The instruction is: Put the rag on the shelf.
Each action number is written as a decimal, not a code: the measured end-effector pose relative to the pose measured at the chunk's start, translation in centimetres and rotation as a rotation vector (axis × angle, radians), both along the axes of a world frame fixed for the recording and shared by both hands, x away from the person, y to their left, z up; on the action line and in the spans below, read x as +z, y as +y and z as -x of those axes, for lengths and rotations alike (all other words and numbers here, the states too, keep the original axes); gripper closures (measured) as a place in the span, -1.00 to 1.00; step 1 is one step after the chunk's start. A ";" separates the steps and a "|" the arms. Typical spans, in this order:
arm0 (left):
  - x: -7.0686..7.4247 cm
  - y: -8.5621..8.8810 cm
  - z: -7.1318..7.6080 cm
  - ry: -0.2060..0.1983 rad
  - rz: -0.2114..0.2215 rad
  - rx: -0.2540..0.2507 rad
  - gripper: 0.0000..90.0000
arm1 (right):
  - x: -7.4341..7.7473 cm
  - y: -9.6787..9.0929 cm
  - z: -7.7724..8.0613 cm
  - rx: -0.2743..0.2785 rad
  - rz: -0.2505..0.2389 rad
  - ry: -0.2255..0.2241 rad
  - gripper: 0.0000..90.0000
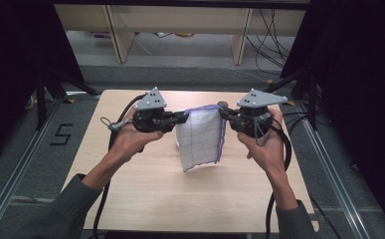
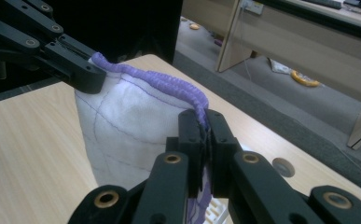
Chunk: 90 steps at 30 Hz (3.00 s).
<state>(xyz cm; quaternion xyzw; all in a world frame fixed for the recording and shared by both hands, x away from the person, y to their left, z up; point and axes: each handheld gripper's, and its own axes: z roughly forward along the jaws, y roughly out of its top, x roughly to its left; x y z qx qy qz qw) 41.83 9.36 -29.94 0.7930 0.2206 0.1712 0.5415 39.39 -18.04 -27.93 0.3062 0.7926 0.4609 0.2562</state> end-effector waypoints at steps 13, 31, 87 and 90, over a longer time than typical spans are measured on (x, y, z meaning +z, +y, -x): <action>3.5 -0.1 -3.3 -0.044 0.033 0.092 0.90 | 3.5 0.5 -3.2 -0.036 -0.046 -0.035 0.94; 3.1 -0.3 -9.6 0.038 0.126 0.220 0.89 | 3.4 1.0 -9.4 -0.095 -0.078 -0.018 0.93; -7.4 -0.6 -16.6 0.387 0.020 0.273 0.43 | -7.9 0.8 -17.7 -0.241 -0.018 0.322 0.52; -6.8 -0.1 -16.3 0.380 0.019 0.273 0.32 | -7.4 0.6 -17.5 -0.248 -0.026 0.314 0.42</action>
